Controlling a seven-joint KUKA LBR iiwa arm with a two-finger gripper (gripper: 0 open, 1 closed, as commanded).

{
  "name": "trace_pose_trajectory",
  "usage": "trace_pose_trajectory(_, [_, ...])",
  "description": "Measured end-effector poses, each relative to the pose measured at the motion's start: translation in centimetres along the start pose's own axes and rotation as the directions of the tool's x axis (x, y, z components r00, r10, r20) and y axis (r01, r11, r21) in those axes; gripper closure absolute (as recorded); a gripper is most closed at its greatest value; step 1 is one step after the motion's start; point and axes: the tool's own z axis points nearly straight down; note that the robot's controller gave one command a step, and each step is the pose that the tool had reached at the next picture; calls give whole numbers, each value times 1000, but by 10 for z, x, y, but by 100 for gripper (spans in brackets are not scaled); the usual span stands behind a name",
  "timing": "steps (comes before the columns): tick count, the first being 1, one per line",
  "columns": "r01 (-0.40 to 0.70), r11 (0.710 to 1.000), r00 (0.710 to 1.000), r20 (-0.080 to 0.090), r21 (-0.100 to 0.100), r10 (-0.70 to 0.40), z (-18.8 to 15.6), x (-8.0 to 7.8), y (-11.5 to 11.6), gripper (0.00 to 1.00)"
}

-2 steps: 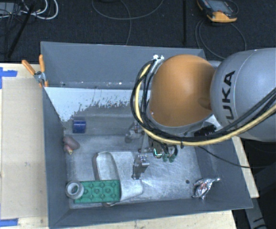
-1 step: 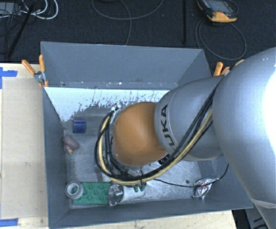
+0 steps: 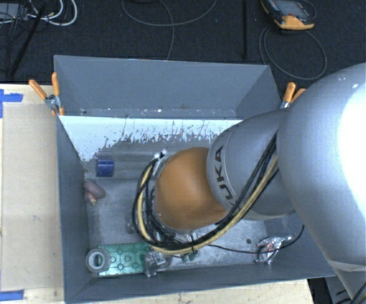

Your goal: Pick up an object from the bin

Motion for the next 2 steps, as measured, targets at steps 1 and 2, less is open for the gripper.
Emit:
trace_pose_trajectory(1, [0, 1000, 1000, -18, 0, 0, 1, 4, 1, 100])
trace_pose_trajectory(2, [280, 960, 960, -18, 1, -280, -207, -3, -1, 100])
